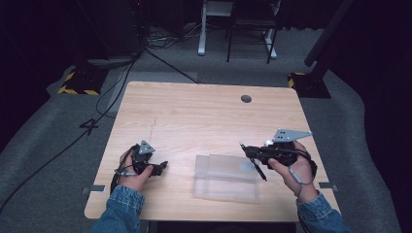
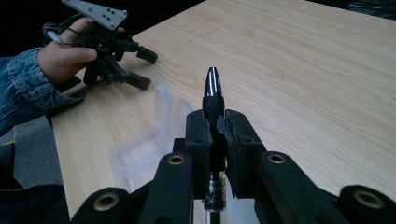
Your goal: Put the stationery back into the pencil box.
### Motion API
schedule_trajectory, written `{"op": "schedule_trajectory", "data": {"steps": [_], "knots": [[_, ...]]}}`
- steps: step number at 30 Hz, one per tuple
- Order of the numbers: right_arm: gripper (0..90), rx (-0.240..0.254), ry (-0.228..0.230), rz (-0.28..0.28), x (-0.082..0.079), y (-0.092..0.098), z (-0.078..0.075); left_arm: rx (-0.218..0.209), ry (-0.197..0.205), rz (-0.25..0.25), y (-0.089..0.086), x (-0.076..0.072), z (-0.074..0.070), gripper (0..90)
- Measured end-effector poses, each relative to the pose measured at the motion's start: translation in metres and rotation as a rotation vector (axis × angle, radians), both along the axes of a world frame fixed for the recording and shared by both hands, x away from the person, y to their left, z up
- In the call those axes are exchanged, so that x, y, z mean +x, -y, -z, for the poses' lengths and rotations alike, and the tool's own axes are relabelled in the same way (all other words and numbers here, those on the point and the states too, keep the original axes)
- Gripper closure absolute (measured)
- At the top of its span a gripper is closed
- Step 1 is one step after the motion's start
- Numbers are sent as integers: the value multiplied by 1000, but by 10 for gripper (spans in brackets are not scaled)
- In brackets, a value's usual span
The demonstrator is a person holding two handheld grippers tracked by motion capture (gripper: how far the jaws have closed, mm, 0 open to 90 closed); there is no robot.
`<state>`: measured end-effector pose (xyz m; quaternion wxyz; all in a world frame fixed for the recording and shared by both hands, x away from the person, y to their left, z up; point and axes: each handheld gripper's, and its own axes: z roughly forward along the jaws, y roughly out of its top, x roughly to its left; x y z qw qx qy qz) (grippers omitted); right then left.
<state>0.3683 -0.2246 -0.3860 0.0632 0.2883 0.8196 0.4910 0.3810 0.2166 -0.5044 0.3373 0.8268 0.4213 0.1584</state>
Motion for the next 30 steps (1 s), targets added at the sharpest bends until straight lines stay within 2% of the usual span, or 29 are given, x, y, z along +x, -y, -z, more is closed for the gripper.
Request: {"op": "schedule_trajectory", "data": {"steps": [1,8,30], "knots": [[807,3,-3,-30,-1,-9,3,-1,2,-2,0,0,0,163],[807,-20,-7,-93,-2,-29,16,-1,2,-1,0,0,0,163],[807,-142,-26,-137,3,-41,51,-1,2,-2,0,0,0,162]]}}
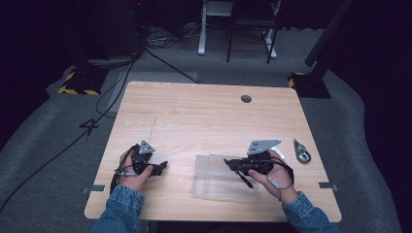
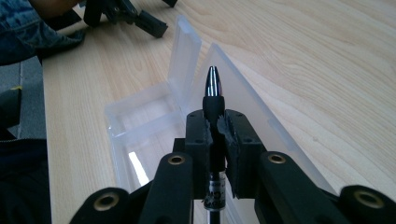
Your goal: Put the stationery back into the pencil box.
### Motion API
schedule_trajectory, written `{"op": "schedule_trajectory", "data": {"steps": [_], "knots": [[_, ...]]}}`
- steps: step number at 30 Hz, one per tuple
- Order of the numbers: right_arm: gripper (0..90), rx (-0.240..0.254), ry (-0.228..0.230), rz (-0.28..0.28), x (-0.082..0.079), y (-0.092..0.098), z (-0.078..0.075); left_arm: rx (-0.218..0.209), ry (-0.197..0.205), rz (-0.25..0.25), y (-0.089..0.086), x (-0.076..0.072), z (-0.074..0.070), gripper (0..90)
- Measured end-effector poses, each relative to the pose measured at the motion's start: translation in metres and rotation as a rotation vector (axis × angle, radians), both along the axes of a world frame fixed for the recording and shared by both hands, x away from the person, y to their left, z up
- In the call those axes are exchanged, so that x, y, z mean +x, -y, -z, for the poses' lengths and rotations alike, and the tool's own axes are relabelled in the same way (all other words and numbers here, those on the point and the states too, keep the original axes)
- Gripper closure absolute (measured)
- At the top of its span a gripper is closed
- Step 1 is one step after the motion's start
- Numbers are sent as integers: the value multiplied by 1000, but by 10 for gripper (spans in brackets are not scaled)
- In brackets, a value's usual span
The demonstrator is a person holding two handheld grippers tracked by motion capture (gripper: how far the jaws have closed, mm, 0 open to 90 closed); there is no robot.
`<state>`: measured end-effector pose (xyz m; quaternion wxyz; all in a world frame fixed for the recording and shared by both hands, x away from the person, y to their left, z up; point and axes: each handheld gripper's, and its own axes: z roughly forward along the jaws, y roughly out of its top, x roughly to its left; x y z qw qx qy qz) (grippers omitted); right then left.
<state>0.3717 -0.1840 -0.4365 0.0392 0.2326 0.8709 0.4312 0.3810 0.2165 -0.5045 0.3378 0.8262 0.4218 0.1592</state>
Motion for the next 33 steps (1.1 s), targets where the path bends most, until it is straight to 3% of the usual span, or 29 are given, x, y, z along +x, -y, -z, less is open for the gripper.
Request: {"op": "schedule_trajectory", "data": {"steps": [13,33], "knots": [[806,-62,-6,-28,1,-5,11,-1,0,0,0,0,0,163],[805,-104,-37,-77,-1,-21,29,-1,0,1,0,0,0,163]]}}
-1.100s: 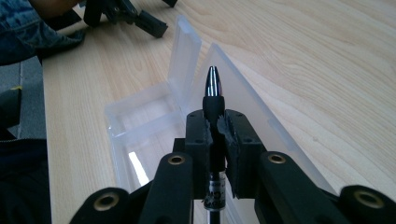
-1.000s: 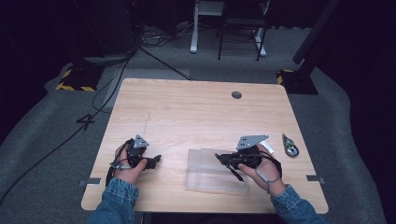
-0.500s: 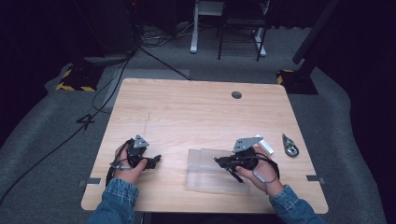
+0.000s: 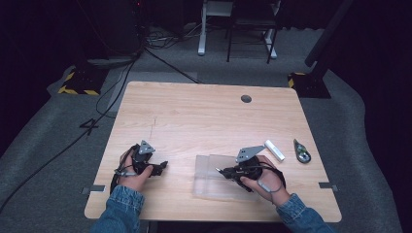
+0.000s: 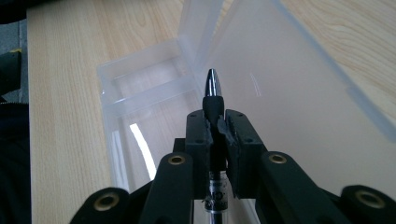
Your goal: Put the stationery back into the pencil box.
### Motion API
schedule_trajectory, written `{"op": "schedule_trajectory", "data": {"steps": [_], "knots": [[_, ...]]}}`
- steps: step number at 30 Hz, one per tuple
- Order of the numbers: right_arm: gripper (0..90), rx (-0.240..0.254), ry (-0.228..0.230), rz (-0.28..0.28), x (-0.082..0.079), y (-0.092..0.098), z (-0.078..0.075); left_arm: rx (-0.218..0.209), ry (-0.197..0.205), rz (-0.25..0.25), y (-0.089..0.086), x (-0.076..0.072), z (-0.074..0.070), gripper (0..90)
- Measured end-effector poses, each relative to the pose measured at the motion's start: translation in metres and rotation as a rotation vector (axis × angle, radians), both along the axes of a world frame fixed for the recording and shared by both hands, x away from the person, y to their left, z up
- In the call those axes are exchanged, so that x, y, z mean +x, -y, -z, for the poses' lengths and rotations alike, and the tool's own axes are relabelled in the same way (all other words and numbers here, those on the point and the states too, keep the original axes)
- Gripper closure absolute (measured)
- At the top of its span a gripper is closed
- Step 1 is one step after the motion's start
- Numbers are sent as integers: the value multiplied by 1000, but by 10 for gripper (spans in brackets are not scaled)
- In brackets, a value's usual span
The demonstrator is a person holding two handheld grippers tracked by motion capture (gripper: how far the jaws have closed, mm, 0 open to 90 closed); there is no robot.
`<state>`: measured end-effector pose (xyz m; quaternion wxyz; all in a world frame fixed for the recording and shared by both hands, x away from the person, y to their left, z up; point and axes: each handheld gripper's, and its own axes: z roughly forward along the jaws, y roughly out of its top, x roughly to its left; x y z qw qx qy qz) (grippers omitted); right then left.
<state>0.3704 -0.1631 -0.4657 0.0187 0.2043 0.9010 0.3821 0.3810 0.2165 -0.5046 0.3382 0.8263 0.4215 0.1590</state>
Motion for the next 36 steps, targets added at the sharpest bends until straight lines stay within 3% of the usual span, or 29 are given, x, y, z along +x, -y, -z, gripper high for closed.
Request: {"op": "schedule_trajectory", "data": {"steps": [14,25,36], "knots": [[804,-49,-15,-36,-5,-13,16,0,0,0,0,0,0,162],[803,-83,4,-39,-7,-16,18,0,0,0,0,0,0,162],[753,-78,18,-36,-11,-16,12,1,0,0,0,0,0,162]]}}
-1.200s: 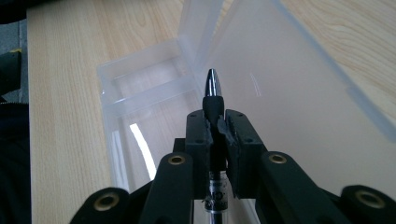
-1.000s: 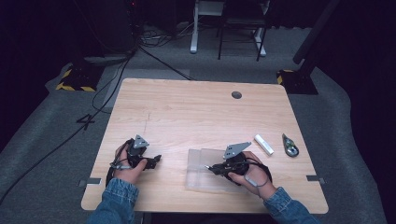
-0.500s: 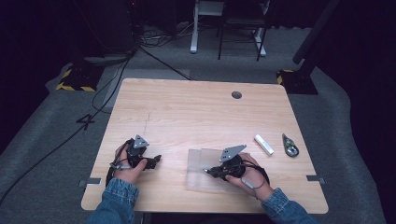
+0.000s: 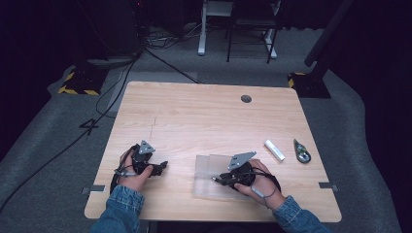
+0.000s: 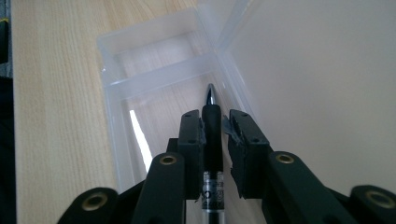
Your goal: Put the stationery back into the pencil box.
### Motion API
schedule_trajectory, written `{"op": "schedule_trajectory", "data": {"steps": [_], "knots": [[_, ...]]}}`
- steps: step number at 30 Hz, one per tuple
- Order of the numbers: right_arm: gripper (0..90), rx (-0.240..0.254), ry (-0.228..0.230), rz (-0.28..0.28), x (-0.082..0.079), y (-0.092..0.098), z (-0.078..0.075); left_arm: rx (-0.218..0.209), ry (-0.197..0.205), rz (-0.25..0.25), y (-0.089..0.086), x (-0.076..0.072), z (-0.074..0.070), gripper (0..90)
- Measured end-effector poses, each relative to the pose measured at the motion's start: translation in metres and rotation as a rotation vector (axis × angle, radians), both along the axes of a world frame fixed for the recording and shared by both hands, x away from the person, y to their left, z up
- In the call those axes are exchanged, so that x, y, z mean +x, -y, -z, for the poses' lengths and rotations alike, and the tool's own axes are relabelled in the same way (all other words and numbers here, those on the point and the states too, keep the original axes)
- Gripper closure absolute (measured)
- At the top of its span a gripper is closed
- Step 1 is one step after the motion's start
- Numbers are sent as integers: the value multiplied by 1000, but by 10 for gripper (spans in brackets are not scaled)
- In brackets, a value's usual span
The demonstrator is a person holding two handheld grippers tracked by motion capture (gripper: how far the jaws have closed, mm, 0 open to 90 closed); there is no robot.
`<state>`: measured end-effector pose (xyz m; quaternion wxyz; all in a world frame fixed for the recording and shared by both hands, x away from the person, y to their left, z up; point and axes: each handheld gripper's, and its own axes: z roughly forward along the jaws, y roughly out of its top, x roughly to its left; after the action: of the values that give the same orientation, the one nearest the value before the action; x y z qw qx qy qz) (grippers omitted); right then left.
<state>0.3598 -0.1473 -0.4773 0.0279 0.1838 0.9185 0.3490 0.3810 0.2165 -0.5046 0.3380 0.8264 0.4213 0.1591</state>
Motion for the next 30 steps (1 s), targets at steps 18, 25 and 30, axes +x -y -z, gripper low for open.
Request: {"op": "schedule_trajectory", "data": {"steps": [18,25,30], "knots": [[740,-215,-89,-80,-16,4,-8,1,-2,1,0,0,0,162],[673,-226,-79,-67,-15,5,-7,1,-3,1,0,0,0,162],[577,-242,-16,-94,-14,4,-5,0,-1,0,0,0,0,163]]}}
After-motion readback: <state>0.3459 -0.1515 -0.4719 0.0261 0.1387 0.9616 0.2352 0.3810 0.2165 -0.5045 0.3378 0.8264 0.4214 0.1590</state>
